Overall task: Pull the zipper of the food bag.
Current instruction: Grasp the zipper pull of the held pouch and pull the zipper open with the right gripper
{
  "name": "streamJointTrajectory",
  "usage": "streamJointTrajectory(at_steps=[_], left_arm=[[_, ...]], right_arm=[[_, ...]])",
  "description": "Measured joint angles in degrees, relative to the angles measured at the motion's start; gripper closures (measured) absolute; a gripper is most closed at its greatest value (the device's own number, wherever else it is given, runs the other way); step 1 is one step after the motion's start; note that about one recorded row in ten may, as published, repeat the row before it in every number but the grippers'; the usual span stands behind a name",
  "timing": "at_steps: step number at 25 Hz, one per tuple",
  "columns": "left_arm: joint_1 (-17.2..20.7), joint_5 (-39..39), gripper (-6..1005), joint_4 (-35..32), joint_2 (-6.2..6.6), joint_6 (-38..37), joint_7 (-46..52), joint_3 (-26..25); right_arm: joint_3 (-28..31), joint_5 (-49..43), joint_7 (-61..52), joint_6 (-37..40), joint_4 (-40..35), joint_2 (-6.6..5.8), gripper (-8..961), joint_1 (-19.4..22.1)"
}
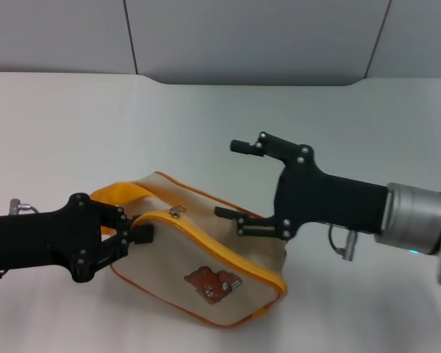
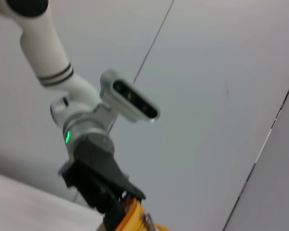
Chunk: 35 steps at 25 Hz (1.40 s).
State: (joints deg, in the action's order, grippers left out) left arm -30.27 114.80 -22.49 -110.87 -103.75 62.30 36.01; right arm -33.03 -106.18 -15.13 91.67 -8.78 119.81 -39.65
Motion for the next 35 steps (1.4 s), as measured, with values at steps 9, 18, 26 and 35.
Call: streamJointTrajectory(at_steps=[9,18,26,35], left_arm=[[-1.03,0.00,930,-0.99,-0.48,-0.09,0.16,0.02],[-1.18,0.00,929,-1.08,-0.49,-0.12,0.19,0.02],[-1.20,-0.01,929,-1.26,-0.49,-0.15,0.19,-0.05],[-1.26,-0.12,932,-1.35,-0.49,-0.24,0.19,-0.25]], right_arm=[[-0.57,0.08,7.42,-1.76,3.73,0.07,167,-2.63],[-4.70,-0.09,8.01,-1.77,4.17,0.07,240,-4.68],[-6.19,-0.13,8.06,-1.61,4.69,0.07,509,-5.66],[-8.09,-0.17,8.08,-2.59,6.01,0.07,623,-7.25]])
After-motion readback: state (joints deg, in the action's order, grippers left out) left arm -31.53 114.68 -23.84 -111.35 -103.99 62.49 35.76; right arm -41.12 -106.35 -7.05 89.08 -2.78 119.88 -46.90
